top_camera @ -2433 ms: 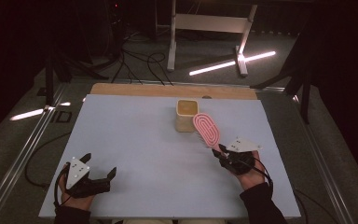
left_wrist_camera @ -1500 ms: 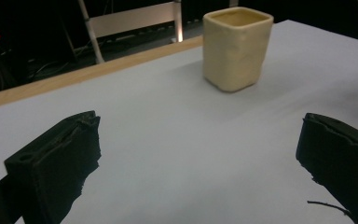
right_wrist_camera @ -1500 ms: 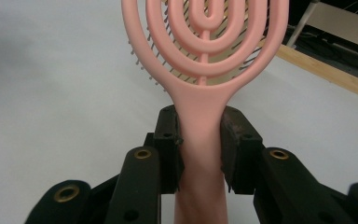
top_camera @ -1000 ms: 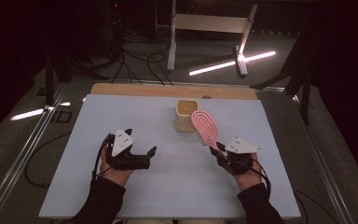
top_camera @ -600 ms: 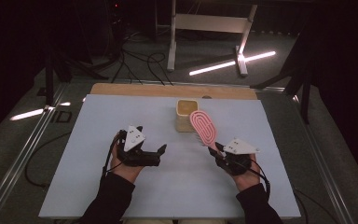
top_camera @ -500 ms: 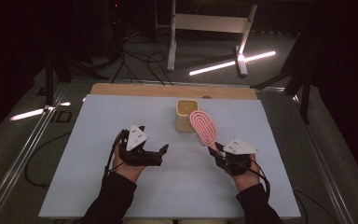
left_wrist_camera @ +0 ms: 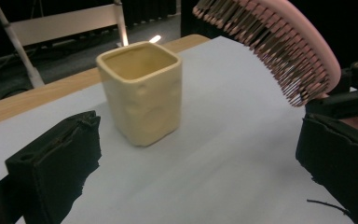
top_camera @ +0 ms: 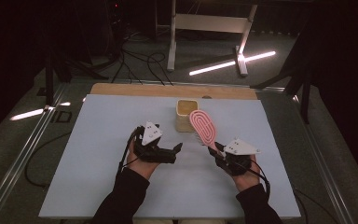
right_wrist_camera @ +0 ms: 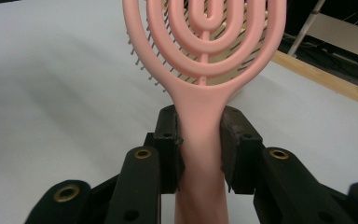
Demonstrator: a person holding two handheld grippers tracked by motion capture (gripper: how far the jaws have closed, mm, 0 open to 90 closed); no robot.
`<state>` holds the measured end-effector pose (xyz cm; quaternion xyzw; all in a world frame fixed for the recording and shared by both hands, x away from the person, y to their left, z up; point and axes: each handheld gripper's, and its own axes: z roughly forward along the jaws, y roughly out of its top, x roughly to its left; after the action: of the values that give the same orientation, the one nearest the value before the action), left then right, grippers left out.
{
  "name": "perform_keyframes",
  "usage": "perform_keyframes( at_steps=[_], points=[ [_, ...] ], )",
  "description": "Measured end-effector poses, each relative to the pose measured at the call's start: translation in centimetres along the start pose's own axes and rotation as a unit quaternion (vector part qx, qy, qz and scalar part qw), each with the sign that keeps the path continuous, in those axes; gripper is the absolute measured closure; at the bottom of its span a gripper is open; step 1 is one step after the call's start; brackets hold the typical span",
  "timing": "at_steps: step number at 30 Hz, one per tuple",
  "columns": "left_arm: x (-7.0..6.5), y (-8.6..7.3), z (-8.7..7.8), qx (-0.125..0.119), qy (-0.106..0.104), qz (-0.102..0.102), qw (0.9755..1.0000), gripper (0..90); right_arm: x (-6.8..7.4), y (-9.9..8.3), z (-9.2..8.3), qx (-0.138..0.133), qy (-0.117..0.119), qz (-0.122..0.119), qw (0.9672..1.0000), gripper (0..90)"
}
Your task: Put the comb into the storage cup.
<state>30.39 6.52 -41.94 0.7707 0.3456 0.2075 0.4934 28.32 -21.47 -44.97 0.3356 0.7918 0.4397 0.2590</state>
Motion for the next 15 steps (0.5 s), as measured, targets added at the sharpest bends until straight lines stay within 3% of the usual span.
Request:
perform_keyframes(
  at_steps=[15],
  points=[
    [-1.9,1.4,2.3,0.003,-0.033,-0.005,0.9994,0.4,0.4,0.0,0.1,-0.005,0.004,-0.002,1.0000,70.2]
  ],
)
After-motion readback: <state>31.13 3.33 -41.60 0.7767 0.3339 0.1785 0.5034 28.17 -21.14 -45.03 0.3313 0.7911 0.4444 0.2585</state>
